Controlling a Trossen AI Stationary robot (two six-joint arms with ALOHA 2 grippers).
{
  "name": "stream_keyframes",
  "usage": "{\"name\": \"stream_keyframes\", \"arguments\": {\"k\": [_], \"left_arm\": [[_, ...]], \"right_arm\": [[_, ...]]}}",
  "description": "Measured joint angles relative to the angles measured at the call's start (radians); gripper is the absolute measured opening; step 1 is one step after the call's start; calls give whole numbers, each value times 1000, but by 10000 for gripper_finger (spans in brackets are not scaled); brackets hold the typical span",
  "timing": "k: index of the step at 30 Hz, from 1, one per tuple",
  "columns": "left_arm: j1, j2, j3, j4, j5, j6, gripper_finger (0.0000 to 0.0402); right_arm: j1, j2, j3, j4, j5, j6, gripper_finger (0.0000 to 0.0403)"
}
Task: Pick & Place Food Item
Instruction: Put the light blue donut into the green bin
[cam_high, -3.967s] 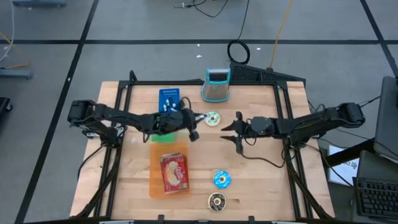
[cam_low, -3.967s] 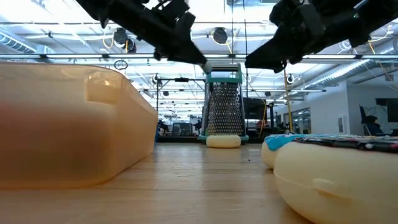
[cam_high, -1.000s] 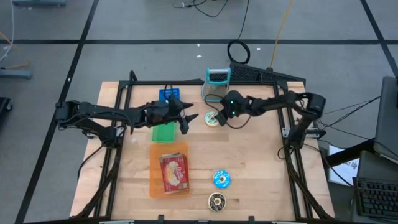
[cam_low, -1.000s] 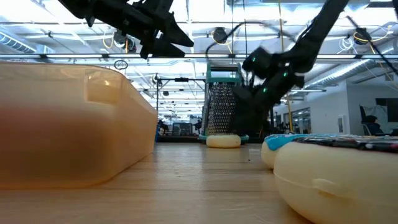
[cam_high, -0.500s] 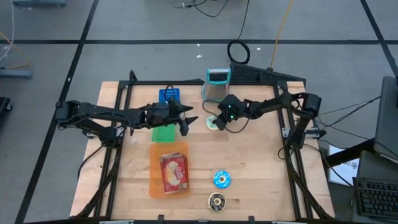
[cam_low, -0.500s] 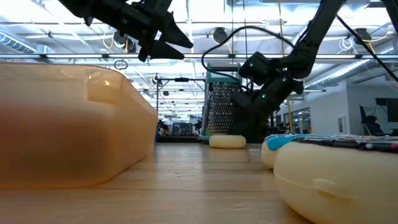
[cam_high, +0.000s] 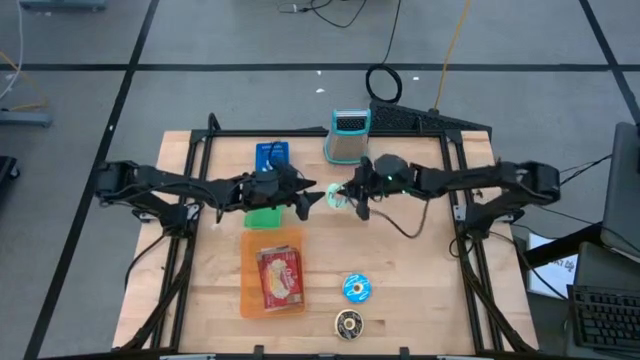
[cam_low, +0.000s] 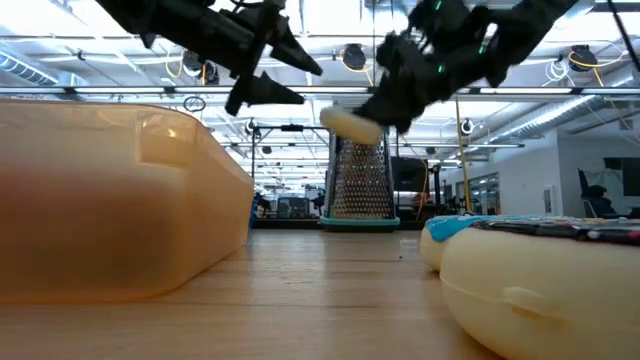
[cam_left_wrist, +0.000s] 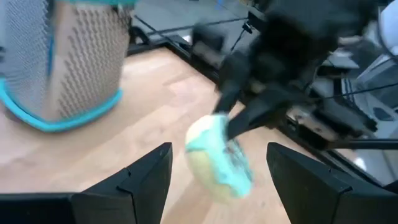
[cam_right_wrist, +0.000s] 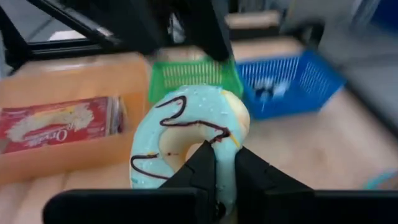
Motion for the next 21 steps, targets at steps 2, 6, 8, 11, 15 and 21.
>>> {"name": "stream_keyframes", "arguments": {"k": [2, 6, 8, 11, 15, 21], "left_arm": [[-6, 35, 0, 46, 1, -25, 262], [-10, 87, 0, 144, 8, -47, 258], [-10, 101, 0, 163, 29, -67, 257], [-10, 118, 0, 176, 43, -83, 261], [-10, 126, 0, 208, 44, -83, 257], [-10, 134, 0, 268, 49, -79, 189]], "right_arm": [[55, -35, 0, 9, 93, -68, 23], [154, -71, 0, 8, 299, -205, 16], [193, -72, 0, 15, 380, -252, 13], [231, -72, 0, 31, 451, -311, 14], [241, -72, 0, 57, 476, -330, 17], [240, -72, 0, 91, 472, -327, 17]]}}
